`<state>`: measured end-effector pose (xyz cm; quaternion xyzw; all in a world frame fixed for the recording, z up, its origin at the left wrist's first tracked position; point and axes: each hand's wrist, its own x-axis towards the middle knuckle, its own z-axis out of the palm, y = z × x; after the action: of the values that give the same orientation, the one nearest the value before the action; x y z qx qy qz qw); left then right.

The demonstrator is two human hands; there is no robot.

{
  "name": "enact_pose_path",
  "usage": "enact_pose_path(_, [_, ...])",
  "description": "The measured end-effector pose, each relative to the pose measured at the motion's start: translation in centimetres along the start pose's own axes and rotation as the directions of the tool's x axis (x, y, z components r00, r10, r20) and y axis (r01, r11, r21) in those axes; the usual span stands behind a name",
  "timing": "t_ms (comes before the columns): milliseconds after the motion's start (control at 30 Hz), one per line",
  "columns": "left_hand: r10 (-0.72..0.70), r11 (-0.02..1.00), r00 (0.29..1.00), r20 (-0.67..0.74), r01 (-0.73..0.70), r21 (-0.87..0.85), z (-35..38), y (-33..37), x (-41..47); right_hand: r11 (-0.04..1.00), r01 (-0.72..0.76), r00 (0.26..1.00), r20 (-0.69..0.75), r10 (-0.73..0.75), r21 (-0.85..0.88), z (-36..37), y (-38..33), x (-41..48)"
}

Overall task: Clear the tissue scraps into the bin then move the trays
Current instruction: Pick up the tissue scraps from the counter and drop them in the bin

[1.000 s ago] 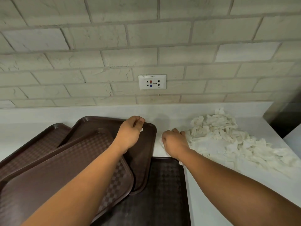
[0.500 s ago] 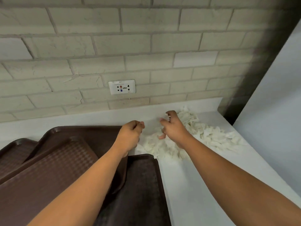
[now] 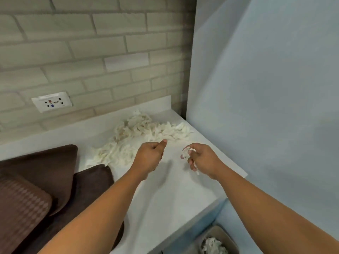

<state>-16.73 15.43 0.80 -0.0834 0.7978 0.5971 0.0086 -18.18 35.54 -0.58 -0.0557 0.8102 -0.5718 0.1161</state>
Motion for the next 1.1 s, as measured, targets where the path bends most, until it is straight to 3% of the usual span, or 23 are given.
enact_pose_path(67, [0.014, 0.999, 0.998, 0.06, -0.016, 0.028, 4.5, 0.5, -1.8, 0.998, -0.047, 0.997, -0.057, 0.05, 0.041, -3.2, 2.1, -3.2])
enact_pose_path(233, [-0.011, 0.986, 0.977, 0.215, -0.026, 0.167, 14.7, 0.6, -7.6, 0.994, -0.087, 0.979, -0.188, 0.074, -0.065, -9.6, 7.3, -10.5])
enact_pose_path(433, [-0.035, 0.946, 0.967, 0.254, -0.05, 0.321, 23.8, -3.9, -12.4, 0.983, -0.184, 0.946, -0.276, 0.171, -0.021, -13.3, 14.9, -17.1])
enact_pose_path(667, [-0.193, 0.92, 0.93, 0.313, 0.06, 0.388, 30.3, -14.3, -14.2, 0.882, -0.453, 0.866, -0.296, 0.402, -0.127, -11.9, 27.3, -19.9])
enact_pose_path(833, [-0.286, 0.895, 0.909, 0.303, 0.141, 0.423, 33.2, -22.4, -13.7, 0.804, -0.54, 0.828, -0.328, 0.454, -0.25, -9.1, 35.0, -20.3])
enact_pose_path(1100, [-0.452, 0.798, 0.828, 0.332, 0.208, 0.566, 37.8, -36.7, -11.0, 0.734, -0.649, 0.749, -0.342, 0.568, -0.202, -4.6, 48.0, -18.6])
